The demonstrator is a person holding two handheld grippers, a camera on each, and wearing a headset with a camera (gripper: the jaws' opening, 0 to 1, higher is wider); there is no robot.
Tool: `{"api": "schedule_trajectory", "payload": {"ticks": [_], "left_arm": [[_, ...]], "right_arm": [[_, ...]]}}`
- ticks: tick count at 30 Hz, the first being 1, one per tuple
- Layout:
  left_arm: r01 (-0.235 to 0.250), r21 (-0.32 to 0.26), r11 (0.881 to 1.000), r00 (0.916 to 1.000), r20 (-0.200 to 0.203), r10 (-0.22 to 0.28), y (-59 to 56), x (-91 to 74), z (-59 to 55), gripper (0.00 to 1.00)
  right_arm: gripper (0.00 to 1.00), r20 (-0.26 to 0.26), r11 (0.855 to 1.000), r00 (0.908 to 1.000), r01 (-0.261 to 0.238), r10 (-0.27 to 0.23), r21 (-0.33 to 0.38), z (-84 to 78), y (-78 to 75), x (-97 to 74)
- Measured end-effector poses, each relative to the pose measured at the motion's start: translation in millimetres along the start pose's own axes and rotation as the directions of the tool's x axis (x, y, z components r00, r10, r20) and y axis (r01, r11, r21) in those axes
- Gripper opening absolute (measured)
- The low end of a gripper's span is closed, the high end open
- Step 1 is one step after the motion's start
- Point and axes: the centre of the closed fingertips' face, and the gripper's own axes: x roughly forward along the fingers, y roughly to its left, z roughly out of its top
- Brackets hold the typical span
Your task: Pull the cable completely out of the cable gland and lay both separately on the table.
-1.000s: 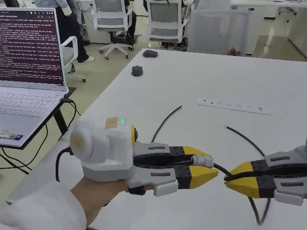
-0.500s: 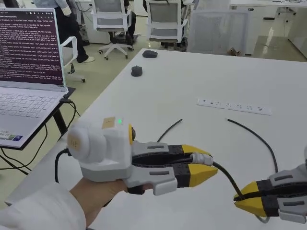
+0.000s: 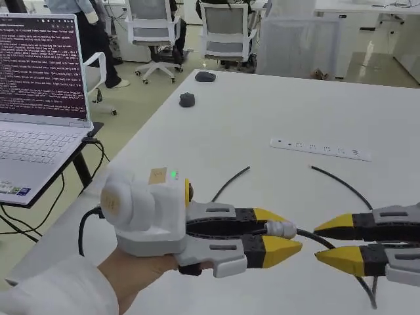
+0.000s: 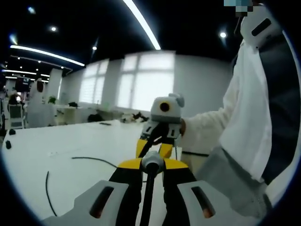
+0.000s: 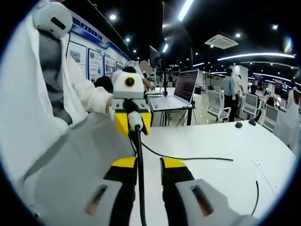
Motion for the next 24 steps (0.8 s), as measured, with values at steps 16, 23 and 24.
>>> {"api": "schedule_trajectory", "payload": {"ticks": [16, 23, 24], "left_arm": [[-0.002, -0.004, 1.0, 0.9998, -0.021, 0.002, 1.2, -0.4, -3.9, 0.16], [0.003, -0.011, 1.0, 0.9988, -0.048, -0.004, 0.3, 0.9, -8.9, 0.16], [0.003, -0.006, 1.0, 0.9988, -0.049, -0.003, 0.5, 0.8, -9.2, 0.16]], "right_arm": [[0.03, 0.026, 0.997, 0.9967, -0.076, 0.077, -0.032, 11.0, 13.4, 17.8], [0.03, 0.001, 0.996, 0.9967, -0.082, 0.082, -0.032, 4.0, 15.1, 18.8], [0.02, 0.002, 0.996, 0.9968, -0.08, 0.08, -0.031, 3.0, 14.8, 18.0]]}}
